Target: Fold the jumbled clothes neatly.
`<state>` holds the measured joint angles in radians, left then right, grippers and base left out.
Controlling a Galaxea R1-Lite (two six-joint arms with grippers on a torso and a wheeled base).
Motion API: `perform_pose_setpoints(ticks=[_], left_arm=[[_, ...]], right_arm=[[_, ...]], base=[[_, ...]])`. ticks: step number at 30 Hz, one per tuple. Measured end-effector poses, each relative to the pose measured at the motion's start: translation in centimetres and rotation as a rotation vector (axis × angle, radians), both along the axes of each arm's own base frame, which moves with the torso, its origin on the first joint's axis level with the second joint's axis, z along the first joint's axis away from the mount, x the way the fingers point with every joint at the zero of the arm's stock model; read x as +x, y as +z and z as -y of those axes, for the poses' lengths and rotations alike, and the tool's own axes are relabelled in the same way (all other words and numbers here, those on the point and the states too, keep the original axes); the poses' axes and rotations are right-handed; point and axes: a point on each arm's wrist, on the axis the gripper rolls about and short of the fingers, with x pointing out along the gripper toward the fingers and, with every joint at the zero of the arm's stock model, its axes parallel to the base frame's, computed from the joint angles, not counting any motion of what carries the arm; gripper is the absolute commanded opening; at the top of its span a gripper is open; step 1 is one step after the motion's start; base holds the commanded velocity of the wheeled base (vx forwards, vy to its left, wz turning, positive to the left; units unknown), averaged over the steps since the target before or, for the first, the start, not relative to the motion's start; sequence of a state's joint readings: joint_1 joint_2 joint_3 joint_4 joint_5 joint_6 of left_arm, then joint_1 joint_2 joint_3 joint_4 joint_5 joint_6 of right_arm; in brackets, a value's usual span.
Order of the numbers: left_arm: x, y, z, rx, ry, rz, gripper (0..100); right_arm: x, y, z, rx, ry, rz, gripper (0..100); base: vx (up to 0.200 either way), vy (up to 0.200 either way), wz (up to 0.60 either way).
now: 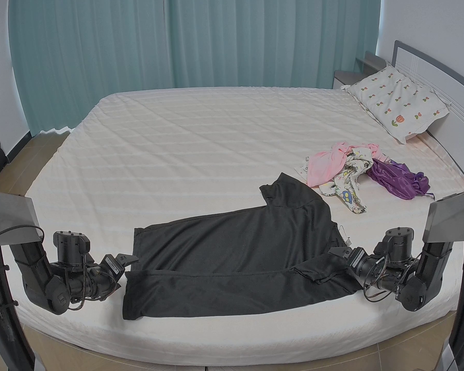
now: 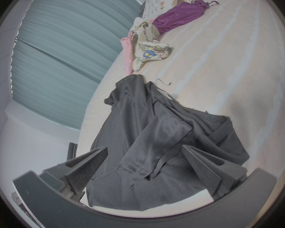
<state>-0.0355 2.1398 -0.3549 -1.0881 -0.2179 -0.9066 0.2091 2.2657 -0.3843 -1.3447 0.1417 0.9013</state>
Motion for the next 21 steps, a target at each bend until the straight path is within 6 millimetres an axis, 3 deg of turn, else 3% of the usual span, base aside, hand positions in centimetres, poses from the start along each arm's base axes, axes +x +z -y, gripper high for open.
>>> perform_pose_setpoints(ticks=[9, 17, 18, 21], left_arm=[[0.6, -0.4, 0.0, -0.015, 0.015, -0.003, 100], [0.7, -0.5, 0.0, -0.015, 0.015, -0.008, 100], [0.7, -0.6, 0.0, -0.015, 0.015, -0.009, 100], [0.7, -0.6, 0.0, -0.014, 0.015, -0.009, 100]], right_arm=[[1.3, -2.2, -1.1, -0.015, -0.031, -0.03, 100], [2.1, -2.9, -1.6, -0.022, -0.055, -0.024, 100], [2.2, -3.0, -1.6, -0.026, -0.061, -0.024, 0], [2.5, -3.2, -1.7, -0.039, -0.087, -0.034, 0]], base=[[0.0, 0.0, 0.0], [0.0, 0.0, 0.0], [0.0, 0.0, 0.0], [0.0, 0.0, 0.0]])
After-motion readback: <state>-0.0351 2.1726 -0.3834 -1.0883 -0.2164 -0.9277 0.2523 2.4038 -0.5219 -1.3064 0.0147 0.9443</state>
